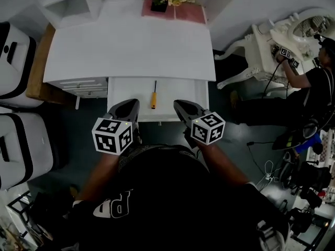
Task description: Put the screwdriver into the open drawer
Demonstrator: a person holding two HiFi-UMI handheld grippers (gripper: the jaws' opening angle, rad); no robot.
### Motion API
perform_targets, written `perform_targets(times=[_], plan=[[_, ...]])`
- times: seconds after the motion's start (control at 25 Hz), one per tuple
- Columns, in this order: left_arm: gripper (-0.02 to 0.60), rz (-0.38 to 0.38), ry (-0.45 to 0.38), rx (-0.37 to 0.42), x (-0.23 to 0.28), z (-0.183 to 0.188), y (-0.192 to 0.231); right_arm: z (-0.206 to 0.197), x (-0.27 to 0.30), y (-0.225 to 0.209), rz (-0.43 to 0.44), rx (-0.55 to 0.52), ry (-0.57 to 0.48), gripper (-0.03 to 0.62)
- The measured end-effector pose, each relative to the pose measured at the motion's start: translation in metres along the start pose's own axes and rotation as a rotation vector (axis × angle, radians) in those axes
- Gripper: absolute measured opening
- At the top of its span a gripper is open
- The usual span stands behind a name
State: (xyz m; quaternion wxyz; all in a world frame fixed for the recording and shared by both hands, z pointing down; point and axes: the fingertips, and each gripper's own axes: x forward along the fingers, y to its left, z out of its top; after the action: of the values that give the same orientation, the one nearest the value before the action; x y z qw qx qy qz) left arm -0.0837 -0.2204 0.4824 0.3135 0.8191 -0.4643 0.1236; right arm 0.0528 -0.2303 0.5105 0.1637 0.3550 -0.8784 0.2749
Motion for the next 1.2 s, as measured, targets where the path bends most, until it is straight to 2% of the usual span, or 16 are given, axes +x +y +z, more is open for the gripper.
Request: perform_targets(times=[0.24,0.6,0.76,0.96,1.2], plan=[[0.011,0.02,-0.023,0.008,-0.014,-0.027,-0.068,-0.004,-0.074,0.02,0.068,-0.059,-0.069,0.009],[0.011,0.032,-0.035,0.038,-0.041,-0.066,-0.15,-0.037,-0.153,0.037,0.15,-0.047,-0.128,0.009],[0.011,0.047,-0.032,0.049,-0.052,-0.079,-0.161,-0.049,-0.166,0.047,0.163,-0.044,-0.154,0.009],[0.011,0.058,-0.042,0.057,-0.067,-0.083,-0.162,-0.067,-0.167,0.059,0.161,-0.053,-0.124,0.009],[0.012,0.018,-0.033,0.096,-0.07,-0.072,-0.16,-0.053,-0.166,0.072,0.132,-0.052,-0.152,0.009]])
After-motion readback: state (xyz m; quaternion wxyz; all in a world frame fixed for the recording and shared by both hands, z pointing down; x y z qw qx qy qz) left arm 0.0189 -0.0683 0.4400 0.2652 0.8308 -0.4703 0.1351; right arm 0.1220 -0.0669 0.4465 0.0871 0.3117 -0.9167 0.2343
